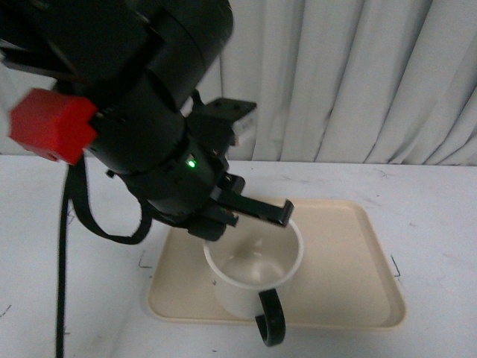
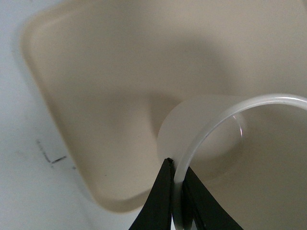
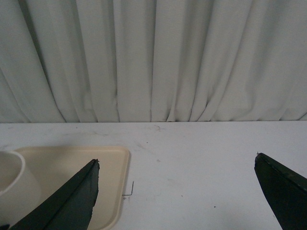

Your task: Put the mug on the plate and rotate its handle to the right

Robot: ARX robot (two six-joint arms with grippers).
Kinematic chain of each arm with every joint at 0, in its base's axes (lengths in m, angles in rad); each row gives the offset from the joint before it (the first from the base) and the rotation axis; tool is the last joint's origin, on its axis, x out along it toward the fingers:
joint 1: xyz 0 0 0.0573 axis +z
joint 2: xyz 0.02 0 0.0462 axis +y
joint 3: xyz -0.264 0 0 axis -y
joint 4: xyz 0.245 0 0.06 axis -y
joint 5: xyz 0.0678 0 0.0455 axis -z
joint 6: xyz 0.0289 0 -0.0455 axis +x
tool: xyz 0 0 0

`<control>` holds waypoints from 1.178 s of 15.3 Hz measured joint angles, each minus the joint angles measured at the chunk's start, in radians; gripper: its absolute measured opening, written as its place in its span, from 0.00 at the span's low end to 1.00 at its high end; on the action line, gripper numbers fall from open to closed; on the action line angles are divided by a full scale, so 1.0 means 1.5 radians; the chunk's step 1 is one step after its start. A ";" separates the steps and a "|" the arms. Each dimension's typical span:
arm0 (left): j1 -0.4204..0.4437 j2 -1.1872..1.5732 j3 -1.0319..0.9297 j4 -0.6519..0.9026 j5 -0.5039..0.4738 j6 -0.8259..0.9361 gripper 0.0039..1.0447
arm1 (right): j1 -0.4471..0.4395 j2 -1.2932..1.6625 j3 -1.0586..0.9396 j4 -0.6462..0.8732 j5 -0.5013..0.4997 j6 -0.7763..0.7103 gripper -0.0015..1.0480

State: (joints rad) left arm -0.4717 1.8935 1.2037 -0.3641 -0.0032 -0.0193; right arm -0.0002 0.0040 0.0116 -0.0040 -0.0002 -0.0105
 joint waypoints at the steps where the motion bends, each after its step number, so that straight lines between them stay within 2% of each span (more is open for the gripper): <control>1: -0.007 0.034 0.021 -0.003 0.002 0.001 0.02 | 0.000 0.000 0.000 0.000 0.000 0.000 0.94; 7: -0.046 0.123 0.145 -0.040 0.001 0.019 0.02 | 0.000 0.000 0.000 0.000 0.000 0.000 0.94; 10: -0.053 0.123 0.146 -0.026 -0.001 0.041 0.29 | 0.000 0.000 0.000 0.000 0.000 0.000 0.94; 11: -0.046 0.099 0.115 0.001 0.017 0.054 0.44 | 0.000 0.000 0.000 0.000 0.000 0.000 0.94; 13: -0.016 -0.017 0.016 0.120 0.089 0.056 0.69 | 0.000 0.000 0.000 0.000 0.000 0.000 0.94; 14: 0.005 -0.093 -0.034 0.200 0.087 0.050 0.79 | 0.000 0.000 0.000 0.000 0.000 0.000 0.94; 15: 0.020 -0.146 -0.051 0.236 0.082 0.046 0.89 | 0.000 0.000 0.000 0.000 0.000 0.000 0.94; 16: 0.020 -0.164 -0.101 0.440 -0.027 0.034 0.86 | 0.000 0.000 0.000 0.000 -0.001 0.000 0.94; 17: 0.026 -0.184 -0.206 0.616 -0.160 0.028 0.73 | 0.000 0.000 0.000 0.000 -0.001 0.000 0.94; 18: 0.033 -0.195 -0.280 0.682 -0.210 0.026 0.66 | 0.000 0.000 0.000 -0.001 0.000 0.000 0.94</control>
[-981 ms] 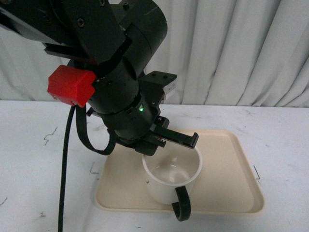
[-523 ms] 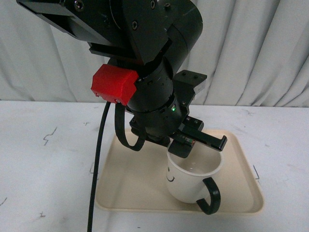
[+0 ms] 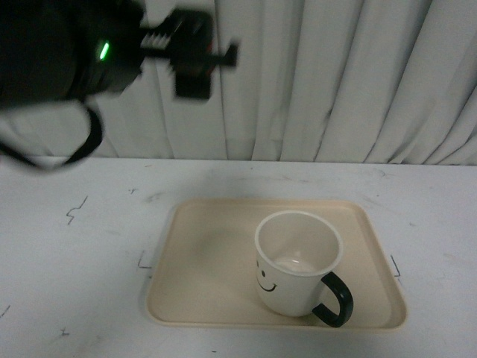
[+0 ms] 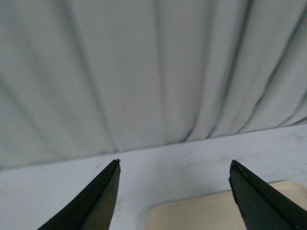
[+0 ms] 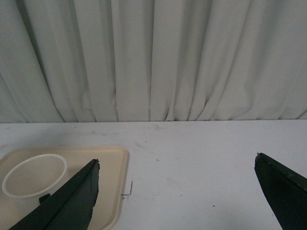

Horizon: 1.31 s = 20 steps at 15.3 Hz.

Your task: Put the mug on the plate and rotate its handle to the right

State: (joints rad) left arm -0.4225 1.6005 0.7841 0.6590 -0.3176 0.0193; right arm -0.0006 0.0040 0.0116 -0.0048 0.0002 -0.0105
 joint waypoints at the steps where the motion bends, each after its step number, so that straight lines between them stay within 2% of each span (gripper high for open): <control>1: 0.027 -0.015 -0.103 0.099 -0.023 -0.005 0.54 | 0.000 0.000 0.000 0.001 0.000 0.000 0.94; 3: 0.073 -0.094 -0.186 0.186 -0.008 -0.009 0.37 | 0.000 0.000 0.000 0.001 0.000 0.000 0.94; 4: 0.087 -0.132 -0.205 0.201 0.001 -0.010 0.30 | 0.000 0.000 0.000 0.001 0.000 0.000 0.94; 7: 0.123 -0.208 -0.311 0.194 0.057 -0.011 0.01 | 0.000 0.000 0.000 0.001 0.000 0.000 0.94; 10: 0.168 -0.299 -0.377 0.184 0.091 -0.011 0.01 | 0.000 0.000 0.000 0.001 0.000 0.000 0.94; 14: 0.210 -0.427 -0.450 0.116 0.138 -0.011 0.01 | 0.000 0.000 0.000 0.001 0.000 0.000 0.94; 15: 0.226 -0.455 -0.485 0.141 0.152 -0.011 0.01 | 0.000 0.000 0.000 0.001 0.000 0.000 0.94; 16: 0.260 -0.479 -0.504 0.099 0.199 -0.010 0.01 | 0.000 0.000 0.000 0.001 0.000 0.000 0.94; 17: 0.281 -0.518 -0.510 0.072 0.205 -0.012 0.01 | 0.000 0.000 0.000 0.000 0.000 0.000 0.94; 20: 0.282 -0.625 -0.514 -0.011 0.211 -0.012 0.01 | 0.000 0.000 0.000 0.001 0.000 0.000 0.94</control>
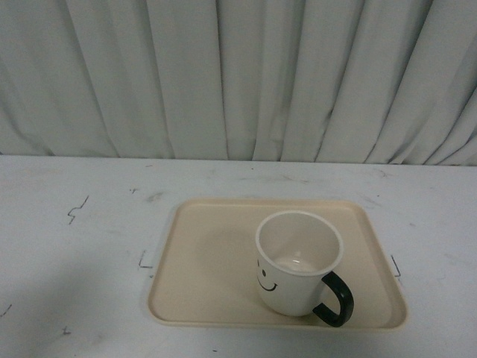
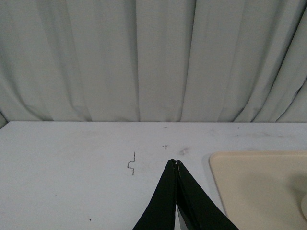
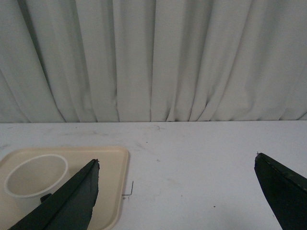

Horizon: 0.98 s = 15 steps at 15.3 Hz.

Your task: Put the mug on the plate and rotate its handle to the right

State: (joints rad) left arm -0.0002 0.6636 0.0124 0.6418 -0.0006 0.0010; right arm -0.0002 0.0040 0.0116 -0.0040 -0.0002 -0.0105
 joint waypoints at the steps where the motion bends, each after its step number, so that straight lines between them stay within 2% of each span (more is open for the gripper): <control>1: 0.000 -0.027 -0.002 -0.030 0.000 0.000 0.01 | 0.000 0.000 0.000 0.000 0.000 0.000 0.94; 7: 0.000 -0.192 -0.003 -0.178 0.000 0.000 0.01 | 0.000 0.000 0.000 0.000 0.000 0.000 0.94; 15: 0.000 -0.322 -0.003 -0.308 0.000 0.000 0.01 | 0.000 0.000 0.000 0.000 0.000 0.000 0.94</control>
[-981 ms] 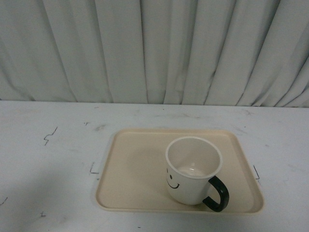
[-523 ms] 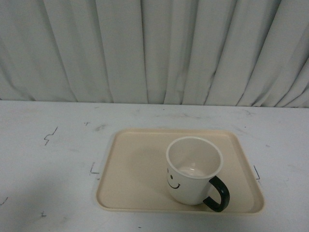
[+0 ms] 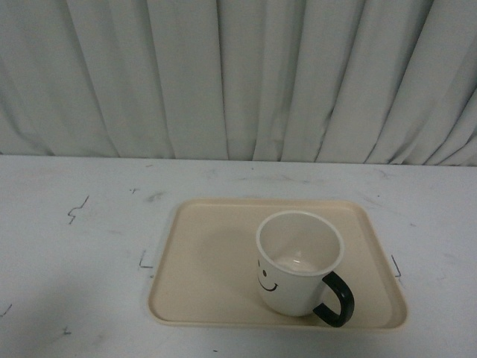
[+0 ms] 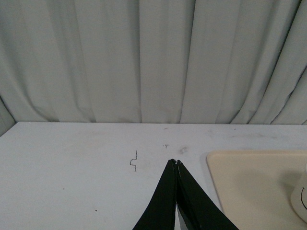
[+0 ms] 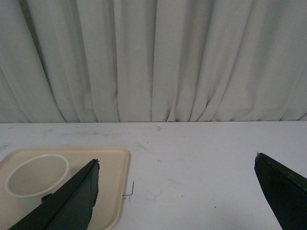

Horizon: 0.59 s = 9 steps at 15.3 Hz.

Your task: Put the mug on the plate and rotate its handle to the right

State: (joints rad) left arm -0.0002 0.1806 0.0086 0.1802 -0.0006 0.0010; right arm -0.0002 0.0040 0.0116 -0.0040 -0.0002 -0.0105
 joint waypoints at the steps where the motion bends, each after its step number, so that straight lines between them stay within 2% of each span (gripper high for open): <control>1: 0.000 -0.014 0.000 -0.020 0.000 0.000 0.01 | 0.000 0.000 0.000 0.000 0.000 0.000 0.94; 2: 0.000 -0.075 0.000 -0.112 0.002 0.000 0.01 | 0.000 0.000 0.000 0.000 0.001 0.000 0.94; 5: 0.000 -0.115 0.000 -0.125 0.000 0.000 0.01 | 0.000 0.000 0.000 0.000 0.000 0.000 0.94; 6: 0.000 -0.115 0.000 -0.125 0.001 -0.001 0.08 | 0.000 0.000 0.000 0.000 0.000 0.000 0.94; 8: 0.000 -0.115 0.000 -0.123 0.001 -0.001 0.32 | 0.000 0.000 0.000 0.000 0.000 0.000 0.94; 9: 0.000 -0.115 0.000 -0.123 0.001 -0.001 0.41 | 0.000 0.000 0.000 0.000 0.000 0.000 0.94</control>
State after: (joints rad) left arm -0.0002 0.0078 0.0090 -0.0044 0.0002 0.0002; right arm -0.0002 0.0040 0.0116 -0.0040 -0.0006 -0.0105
